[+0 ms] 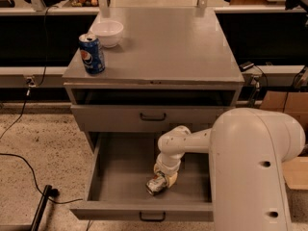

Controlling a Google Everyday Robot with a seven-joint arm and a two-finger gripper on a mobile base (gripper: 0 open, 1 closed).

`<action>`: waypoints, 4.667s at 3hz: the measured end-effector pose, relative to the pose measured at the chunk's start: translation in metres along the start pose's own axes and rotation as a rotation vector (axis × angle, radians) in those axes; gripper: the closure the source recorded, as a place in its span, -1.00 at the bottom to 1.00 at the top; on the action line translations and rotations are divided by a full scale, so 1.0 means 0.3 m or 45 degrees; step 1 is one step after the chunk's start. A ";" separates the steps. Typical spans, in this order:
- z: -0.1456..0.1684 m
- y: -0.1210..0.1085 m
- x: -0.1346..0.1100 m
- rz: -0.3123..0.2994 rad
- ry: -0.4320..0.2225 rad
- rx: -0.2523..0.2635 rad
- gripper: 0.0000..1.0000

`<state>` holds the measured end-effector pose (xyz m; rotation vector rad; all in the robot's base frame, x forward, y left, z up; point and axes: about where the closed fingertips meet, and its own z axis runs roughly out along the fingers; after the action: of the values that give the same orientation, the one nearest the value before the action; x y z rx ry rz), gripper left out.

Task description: Pick 7up can from middle drawer and place on counter

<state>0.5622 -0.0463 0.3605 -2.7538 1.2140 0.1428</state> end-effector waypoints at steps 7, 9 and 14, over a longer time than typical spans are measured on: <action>-1.342 0.076 0.153 0.619 0.017 0.375 1.00; -1.700 -0.057 0.240 0.714 0.163 0.321 1.00; -1.735 -0.264 0.393 0.886 0.099 0.458 -0.31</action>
Offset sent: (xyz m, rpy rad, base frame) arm -0.0068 -0.0169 0.1182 0.3560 -0.1393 -0.2015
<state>0.7180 -0.1601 0.8644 -1.9597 1.9455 -0.1112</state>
